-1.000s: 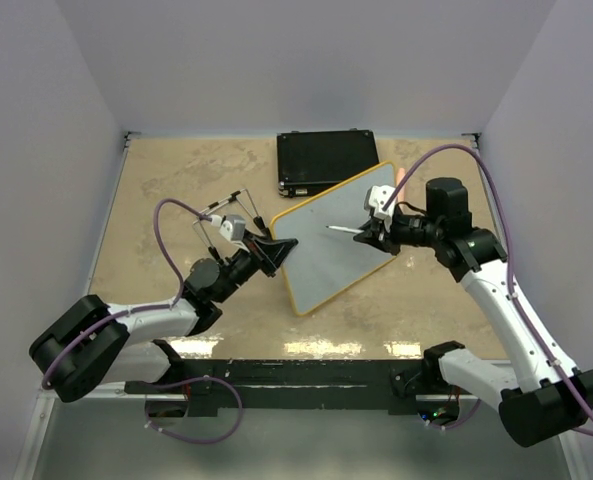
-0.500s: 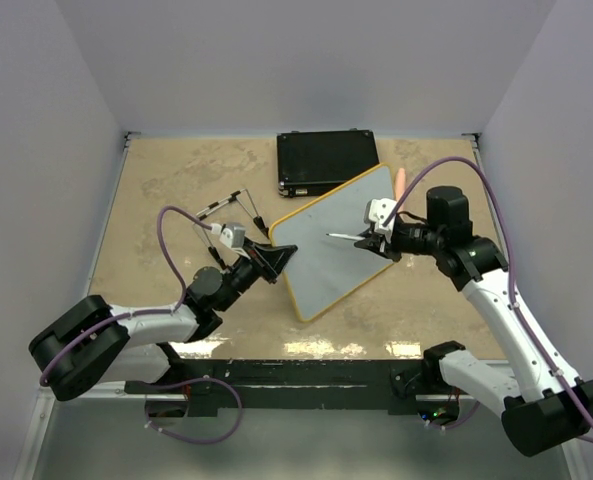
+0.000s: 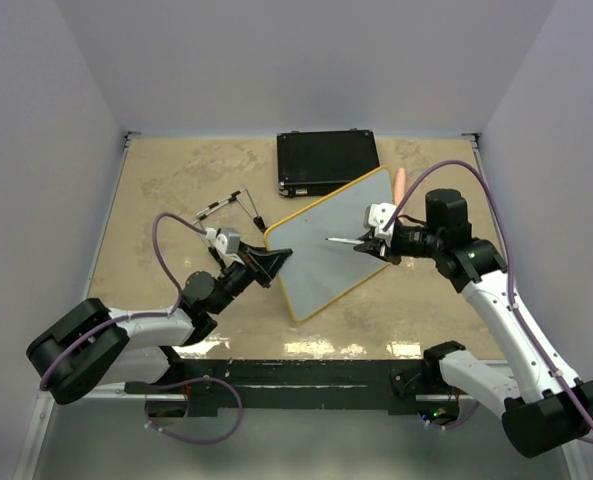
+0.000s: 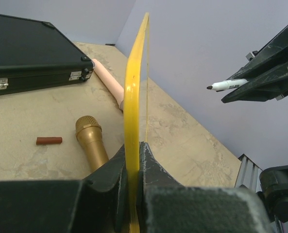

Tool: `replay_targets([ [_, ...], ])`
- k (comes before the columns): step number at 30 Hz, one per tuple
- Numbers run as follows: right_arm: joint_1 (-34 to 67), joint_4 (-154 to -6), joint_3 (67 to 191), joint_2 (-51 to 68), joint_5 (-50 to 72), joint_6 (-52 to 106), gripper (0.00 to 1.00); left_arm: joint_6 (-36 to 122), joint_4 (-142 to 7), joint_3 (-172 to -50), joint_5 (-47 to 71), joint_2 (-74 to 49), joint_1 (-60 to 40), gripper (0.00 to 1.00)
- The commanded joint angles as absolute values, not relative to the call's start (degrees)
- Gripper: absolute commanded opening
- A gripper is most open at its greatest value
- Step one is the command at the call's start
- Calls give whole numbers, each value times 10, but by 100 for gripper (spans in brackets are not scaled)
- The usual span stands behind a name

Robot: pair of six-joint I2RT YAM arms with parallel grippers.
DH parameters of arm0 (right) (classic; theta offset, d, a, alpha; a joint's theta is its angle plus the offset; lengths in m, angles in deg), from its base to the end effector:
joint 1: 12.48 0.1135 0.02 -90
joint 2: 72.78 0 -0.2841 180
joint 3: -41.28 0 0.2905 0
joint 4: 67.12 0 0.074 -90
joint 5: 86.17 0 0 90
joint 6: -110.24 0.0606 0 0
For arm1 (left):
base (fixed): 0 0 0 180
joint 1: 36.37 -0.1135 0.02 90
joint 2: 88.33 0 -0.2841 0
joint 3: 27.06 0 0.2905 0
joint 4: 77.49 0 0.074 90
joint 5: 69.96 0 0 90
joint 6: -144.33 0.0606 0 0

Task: Write a sentence on the whiteboard

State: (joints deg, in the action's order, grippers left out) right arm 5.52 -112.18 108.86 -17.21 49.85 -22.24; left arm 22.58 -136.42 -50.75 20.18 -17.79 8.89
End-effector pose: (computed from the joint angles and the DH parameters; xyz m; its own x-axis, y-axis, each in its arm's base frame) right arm 0.2155 0.1159 0.3450 0.1498 -0.4444 -0.8832 -0.9316 0.2358 -0.2766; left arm 0.1801 -0.1815 0.1976 -0.2476 -0.4977 -0.8313 0.6801 0.5218 -0.5150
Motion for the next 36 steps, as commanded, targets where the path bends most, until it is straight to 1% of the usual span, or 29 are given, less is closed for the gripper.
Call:
replay_targets([
  [1, 56, -1116, 1087, -186, 516, -231, 0, 279, -1402, -492, 151, -185, 65, 0],
  [6, 57, -1116, 1086, -186, 524, -231, 0, 279, -1409, -493, 109, -171, 41, 0],
  [12, 57, -1122, 1087, -186, 535, -241, 0, 283, -1426, -507, 34, -142, -25, 0],
  [22, 58, -1099, 1100, -163, 496, -222, 0, 263, -1430, -548, -29, -107, -46, 0],
  [26, 63, -1124, 1149, -124, 476, -225, 0, 216, -1424, -551, -24, -112, -39, 0],
  [28, 78, -1112, 1162, -121, 465, -206, 0, 201, -1415, -545, -3, -118, -25, 0],
  [33, 141, -1059, 1146, -125, 427, -150, 0, 172, -1428, -524, 44, -126, -12, 0],
  [36, 160, -1039, 1141, -121, 420, -135, 0, 167, -1430, -518, 61, -130, -5, 0],
])
